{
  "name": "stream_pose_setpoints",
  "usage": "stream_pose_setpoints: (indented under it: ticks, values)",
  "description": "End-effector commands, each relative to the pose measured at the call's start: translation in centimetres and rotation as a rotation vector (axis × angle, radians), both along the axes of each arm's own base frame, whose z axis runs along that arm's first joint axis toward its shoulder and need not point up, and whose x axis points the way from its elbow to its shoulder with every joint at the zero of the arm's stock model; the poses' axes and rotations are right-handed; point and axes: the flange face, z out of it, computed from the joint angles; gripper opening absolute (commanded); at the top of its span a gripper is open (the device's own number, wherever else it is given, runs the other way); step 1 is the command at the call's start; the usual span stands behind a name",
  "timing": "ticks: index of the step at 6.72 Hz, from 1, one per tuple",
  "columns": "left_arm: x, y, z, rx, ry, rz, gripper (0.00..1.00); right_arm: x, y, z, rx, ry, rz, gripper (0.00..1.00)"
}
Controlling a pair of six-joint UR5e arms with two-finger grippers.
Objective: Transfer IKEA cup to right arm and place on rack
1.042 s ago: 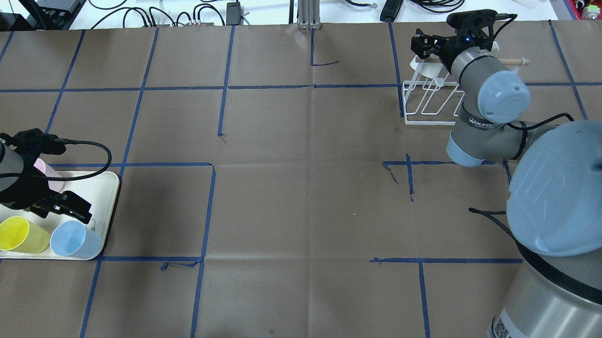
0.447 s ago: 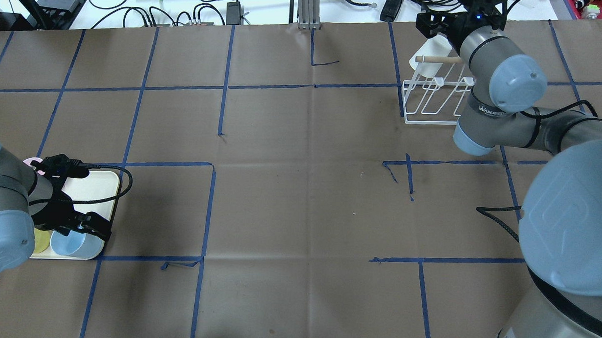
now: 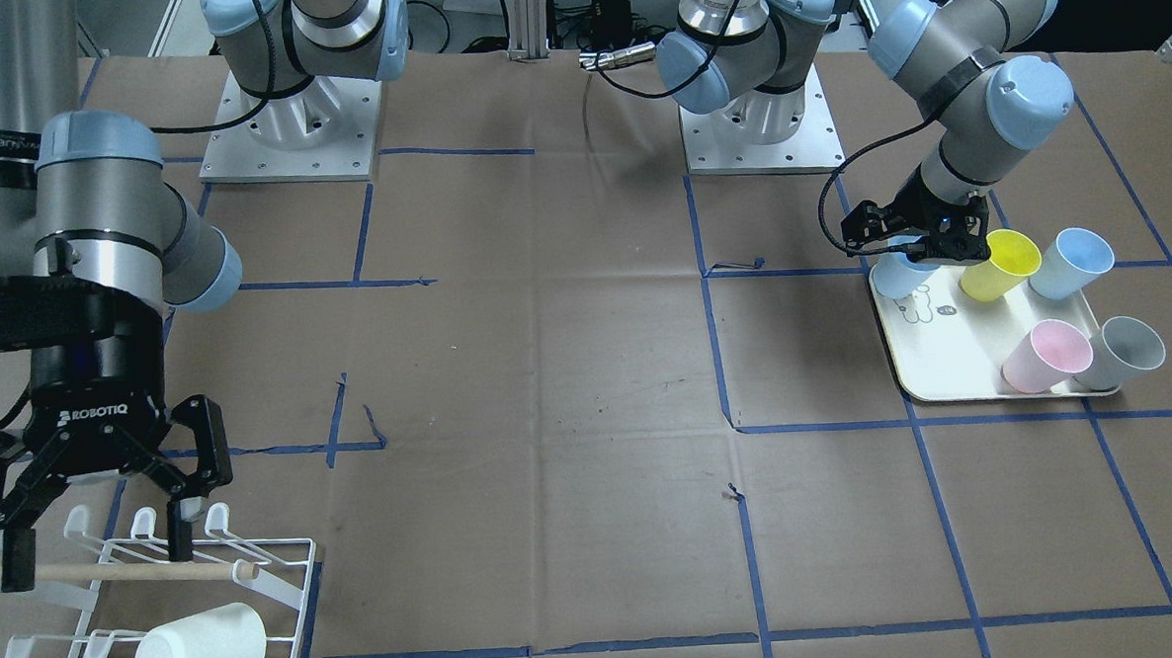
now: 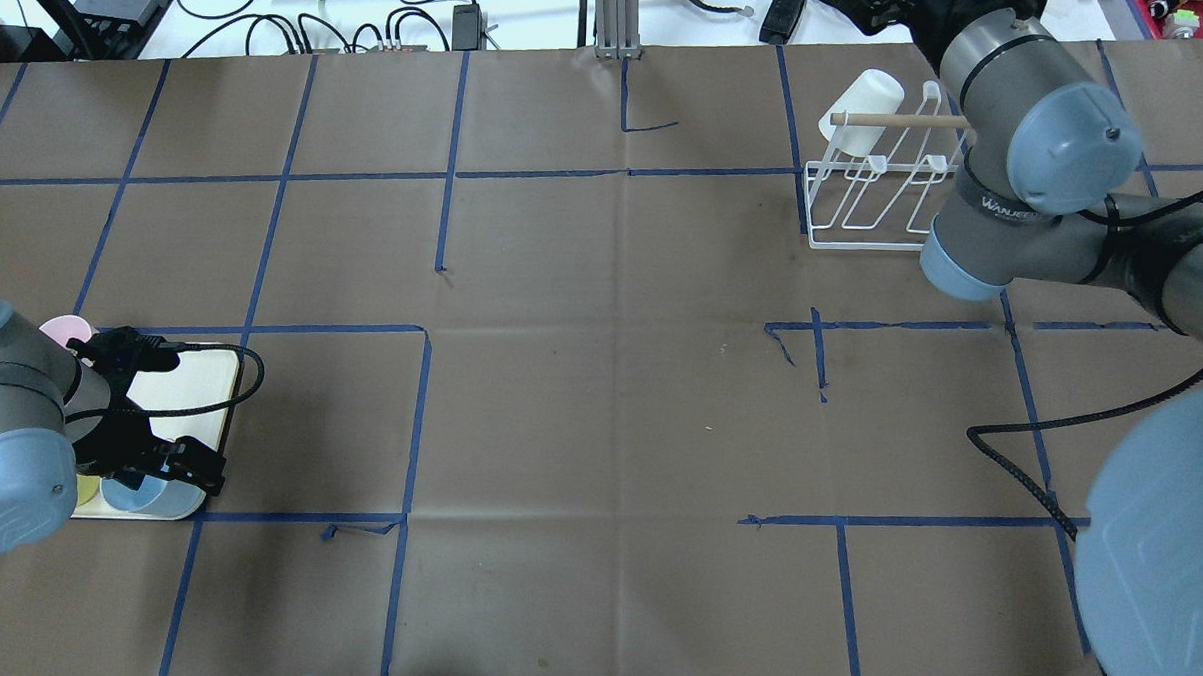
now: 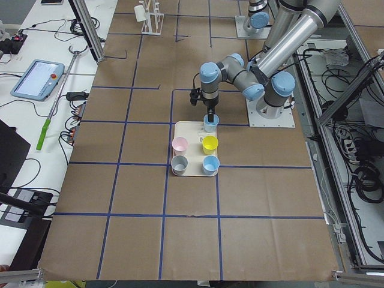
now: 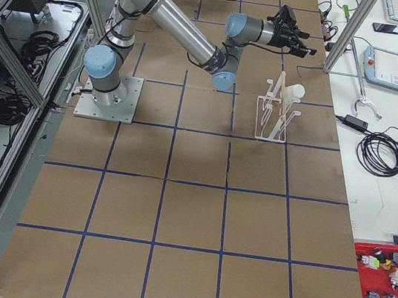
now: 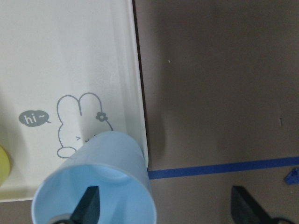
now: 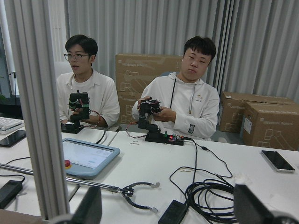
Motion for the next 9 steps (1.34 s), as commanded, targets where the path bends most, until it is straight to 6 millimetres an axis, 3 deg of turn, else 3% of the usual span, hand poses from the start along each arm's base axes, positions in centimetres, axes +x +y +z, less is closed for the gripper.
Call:
stream_pose_setpoints:
  ticks: [1,3,4,5,7,8,9]
  values:
    - [0.9,0.3,-0.1,0.001,0.002,0.034,0.8,5.2,1.7,0.2,0.059,-0.224,0.047,0.99]
    - [1.1,0.1,0.7,-0.015,-0.014,0.026,0.28,8.5,4.2,0.9,0.174,-0.646,0.008,0.99]
    - [1.3,-0.3,1.3,-0.032,-0.02,0.029,0.0,9.1,5.1,-0.2,0.254,-0.836,-0.035,0.99]
    - [1.8,-0.9,2.2,-0.053,-0.028,0.024,0.0,9.9,6.1,-1.3,0.325,-0.986,-0.074,0.99]
    - [2.1,-1.5,3.1,-0.063,-0.032,0.022,0.0,12.2,8.0,-1.6,0.406,-1.16,-0.092,0.99]
    - [1.9,-2.3,4.5,-0.094,-0.034,0.019,0.0,13.4,8.5,-1.8,0.45,-1.261,-0.105,0.99]
    - [2.0,-3.7,7.9,-0.123,0.005,0.021,0.0,13.9,8.8,-1.7,0.473,-1.335,-0.116,0.99]
